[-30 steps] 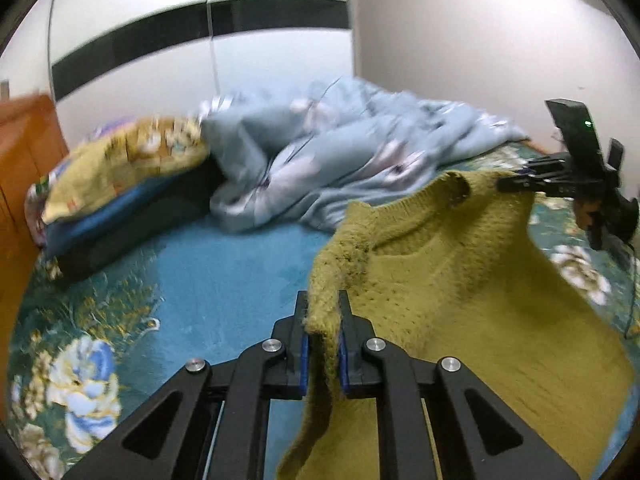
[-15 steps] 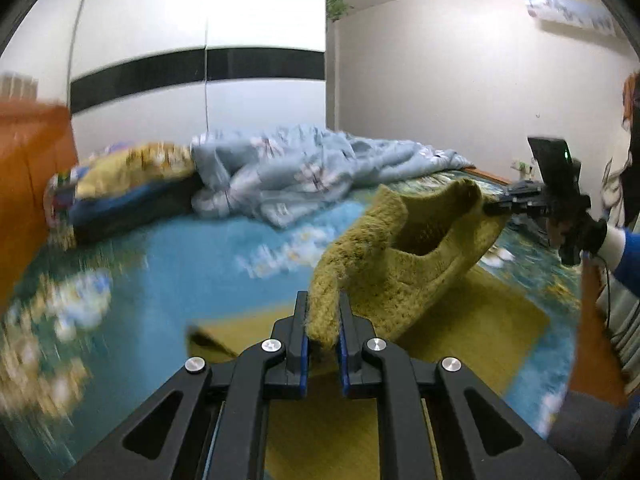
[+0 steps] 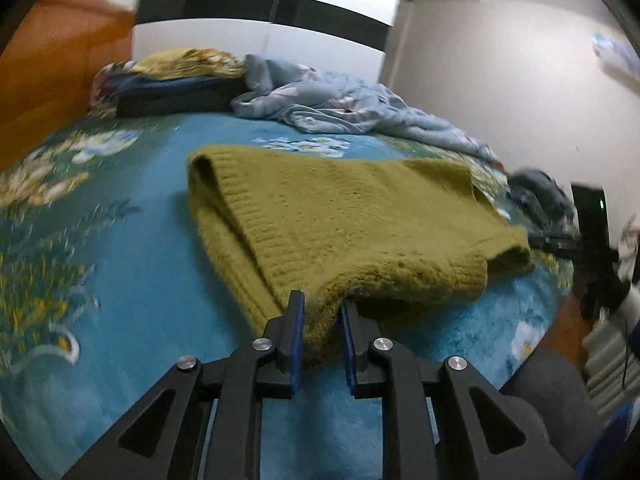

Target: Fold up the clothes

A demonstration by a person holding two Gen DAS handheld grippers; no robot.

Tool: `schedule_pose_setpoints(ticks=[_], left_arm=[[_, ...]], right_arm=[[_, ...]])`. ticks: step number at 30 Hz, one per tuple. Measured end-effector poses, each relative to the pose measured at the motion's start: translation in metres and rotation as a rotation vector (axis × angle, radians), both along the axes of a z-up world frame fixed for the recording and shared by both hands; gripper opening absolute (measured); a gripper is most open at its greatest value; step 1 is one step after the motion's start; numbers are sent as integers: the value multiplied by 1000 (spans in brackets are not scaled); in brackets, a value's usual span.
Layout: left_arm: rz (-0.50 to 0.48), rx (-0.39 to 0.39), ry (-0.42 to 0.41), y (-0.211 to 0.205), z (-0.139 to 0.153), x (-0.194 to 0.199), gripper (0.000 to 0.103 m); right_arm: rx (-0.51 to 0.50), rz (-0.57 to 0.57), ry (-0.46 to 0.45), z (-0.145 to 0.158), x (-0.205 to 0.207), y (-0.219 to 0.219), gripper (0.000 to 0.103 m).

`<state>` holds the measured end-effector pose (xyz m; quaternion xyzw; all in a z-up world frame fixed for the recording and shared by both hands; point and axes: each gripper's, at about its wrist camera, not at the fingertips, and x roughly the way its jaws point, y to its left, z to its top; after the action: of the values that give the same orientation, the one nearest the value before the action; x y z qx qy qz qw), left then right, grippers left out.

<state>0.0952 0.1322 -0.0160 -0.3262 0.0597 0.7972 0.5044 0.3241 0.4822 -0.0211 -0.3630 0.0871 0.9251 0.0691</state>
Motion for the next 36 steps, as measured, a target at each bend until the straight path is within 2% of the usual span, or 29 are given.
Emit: schedule_pose_setpoints(ticks=[3, 8, 10, 12, 15, 18, 23, 29, 35, 36], left_arm=[[43, 34, -53, -6, -4, 3, 24], [121, 101, -142, -24, -2, 7, 36], [153, 146, -200, -33, 1, 8, 45], [163, 193, -264, -37, 1, 6, 47], [165, 250, -384, -33, -2, 1, 48], [175, 260, -485, -23, -10, -2, 48], [179, 249, -600, -7, -22, -6, 49], [209, 228, -735, 9, -36, -11, 49], [228, 257, -734, 12, -34, -14, 47], [238, 263, -735, 12, -34, -15, 37]], right_arm=[[-7, -32, 2, 2, 6, 0, 19], [-22, -99, 11, 8, 20, -1, 41], [-59, -129, 23, 11, 29, -1, 45], [-152, -149, 56, 14, 37, 2, 46], [-331, -170, 110, 10, 36, 6, 46], [-440, -168, 122, 3, 25, 5, 46], [-568, -175, 116, -8, 10, 7, 46], [-668, -195, 127, -16, -5, 11, 46], [-730, -228, 148, -22, -10, 15, 46], [-729, -232, 148, -22, -11, 16, 46]])
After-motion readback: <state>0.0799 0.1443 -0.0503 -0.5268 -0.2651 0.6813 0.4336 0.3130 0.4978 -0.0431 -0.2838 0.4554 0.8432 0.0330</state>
